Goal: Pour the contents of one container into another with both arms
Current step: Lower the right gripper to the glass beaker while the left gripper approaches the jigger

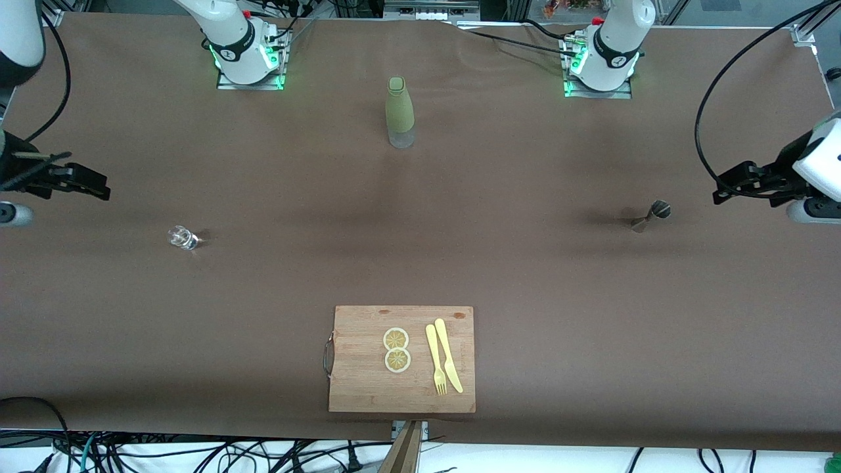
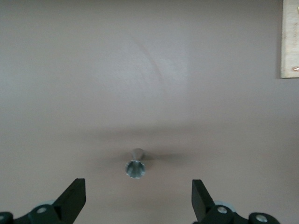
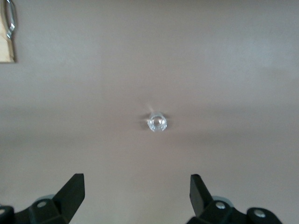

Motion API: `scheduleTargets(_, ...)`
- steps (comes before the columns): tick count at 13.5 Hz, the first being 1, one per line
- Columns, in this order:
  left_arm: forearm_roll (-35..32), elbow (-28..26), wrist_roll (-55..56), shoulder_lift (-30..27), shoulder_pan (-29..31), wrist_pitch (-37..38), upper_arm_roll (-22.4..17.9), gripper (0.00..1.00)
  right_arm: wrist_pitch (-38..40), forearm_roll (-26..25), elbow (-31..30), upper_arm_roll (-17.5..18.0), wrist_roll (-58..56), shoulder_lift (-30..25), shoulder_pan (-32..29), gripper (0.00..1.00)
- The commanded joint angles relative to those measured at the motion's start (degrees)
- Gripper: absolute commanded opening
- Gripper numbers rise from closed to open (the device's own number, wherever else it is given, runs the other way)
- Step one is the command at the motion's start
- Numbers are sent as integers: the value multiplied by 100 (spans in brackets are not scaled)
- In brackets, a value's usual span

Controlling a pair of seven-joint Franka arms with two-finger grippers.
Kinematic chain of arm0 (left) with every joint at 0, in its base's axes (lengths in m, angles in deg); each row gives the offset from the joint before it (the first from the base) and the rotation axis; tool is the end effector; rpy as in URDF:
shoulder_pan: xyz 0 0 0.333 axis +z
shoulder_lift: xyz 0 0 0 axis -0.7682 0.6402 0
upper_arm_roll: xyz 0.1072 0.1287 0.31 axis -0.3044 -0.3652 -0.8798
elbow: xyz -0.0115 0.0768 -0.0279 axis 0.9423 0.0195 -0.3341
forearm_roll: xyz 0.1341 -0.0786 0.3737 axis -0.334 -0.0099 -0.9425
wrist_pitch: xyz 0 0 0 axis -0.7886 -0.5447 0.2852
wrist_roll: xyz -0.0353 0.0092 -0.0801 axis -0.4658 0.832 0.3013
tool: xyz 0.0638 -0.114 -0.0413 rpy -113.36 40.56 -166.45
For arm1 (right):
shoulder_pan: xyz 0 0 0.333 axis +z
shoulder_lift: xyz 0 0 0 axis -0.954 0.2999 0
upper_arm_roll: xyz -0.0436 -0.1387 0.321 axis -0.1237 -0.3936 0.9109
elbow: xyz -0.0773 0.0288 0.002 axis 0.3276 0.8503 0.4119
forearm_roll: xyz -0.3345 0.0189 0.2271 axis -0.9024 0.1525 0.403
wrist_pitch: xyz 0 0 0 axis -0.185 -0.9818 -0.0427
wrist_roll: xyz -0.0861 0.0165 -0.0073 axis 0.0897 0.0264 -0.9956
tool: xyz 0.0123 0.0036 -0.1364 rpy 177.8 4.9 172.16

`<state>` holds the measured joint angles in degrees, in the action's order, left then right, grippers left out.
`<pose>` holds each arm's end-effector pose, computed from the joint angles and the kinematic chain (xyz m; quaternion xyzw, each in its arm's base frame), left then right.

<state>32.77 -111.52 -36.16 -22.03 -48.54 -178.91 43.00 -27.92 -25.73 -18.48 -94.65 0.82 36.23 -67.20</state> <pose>0.6109 0.0325 0.5702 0.9996 -0.0276 -0.0017 0.0062 0.6273 -0.0241 0.5600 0.9982 -0.0021 -0.0546 0.0264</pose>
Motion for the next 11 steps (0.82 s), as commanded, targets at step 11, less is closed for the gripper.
scheduleTargets(11, 1353, -909, -6195, 822, 1248, -555, -390, 100, 235, 78, 58, 47, -18, 694, 55, 100)
